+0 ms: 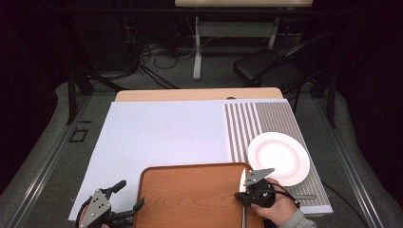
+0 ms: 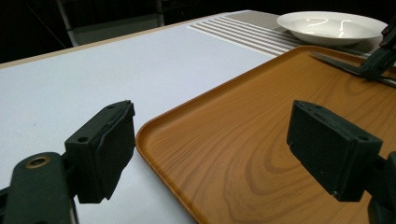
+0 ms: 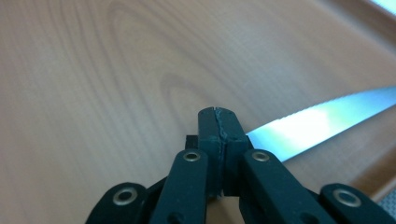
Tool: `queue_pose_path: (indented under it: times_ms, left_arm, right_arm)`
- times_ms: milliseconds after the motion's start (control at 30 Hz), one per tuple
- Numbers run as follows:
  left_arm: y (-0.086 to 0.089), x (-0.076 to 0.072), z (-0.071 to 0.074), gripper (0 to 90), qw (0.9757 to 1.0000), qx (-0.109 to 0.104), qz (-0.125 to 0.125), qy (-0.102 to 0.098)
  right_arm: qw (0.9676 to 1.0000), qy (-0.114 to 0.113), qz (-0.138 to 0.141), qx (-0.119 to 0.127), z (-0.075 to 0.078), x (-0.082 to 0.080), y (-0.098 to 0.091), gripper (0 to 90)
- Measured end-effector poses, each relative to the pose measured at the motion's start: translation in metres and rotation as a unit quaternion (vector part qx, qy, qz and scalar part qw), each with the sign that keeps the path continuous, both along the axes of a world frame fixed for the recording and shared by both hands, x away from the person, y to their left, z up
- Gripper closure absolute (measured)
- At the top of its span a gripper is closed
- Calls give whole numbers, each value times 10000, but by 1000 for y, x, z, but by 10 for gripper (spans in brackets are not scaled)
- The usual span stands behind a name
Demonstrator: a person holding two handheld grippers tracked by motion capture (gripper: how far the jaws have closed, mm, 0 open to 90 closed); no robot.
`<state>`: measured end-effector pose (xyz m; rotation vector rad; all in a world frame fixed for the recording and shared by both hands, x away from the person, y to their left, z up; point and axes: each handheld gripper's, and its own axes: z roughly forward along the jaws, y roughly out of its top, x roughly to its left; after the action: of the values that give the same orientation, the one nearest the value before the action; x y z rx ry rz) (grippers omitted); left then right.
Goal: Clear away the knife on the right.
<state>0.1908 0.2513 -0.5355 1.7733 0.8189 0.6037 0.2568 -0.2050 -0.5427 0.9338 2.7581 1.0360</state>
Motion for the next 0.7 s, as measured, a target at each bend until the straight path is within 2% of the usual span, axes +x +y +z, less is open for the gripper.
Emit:
queue_pose_path:
  times_ms: [267,700]
  left_arm:
    - [0,0,0,156,10000,10,0,5]
    - [0,0,0,156,10000,14,0,-2]
  right_arm:
    - [9999,112,48,14,-1,-11,-7,900]
    - [9999,112,-56,11,-2,-7,-18,900]
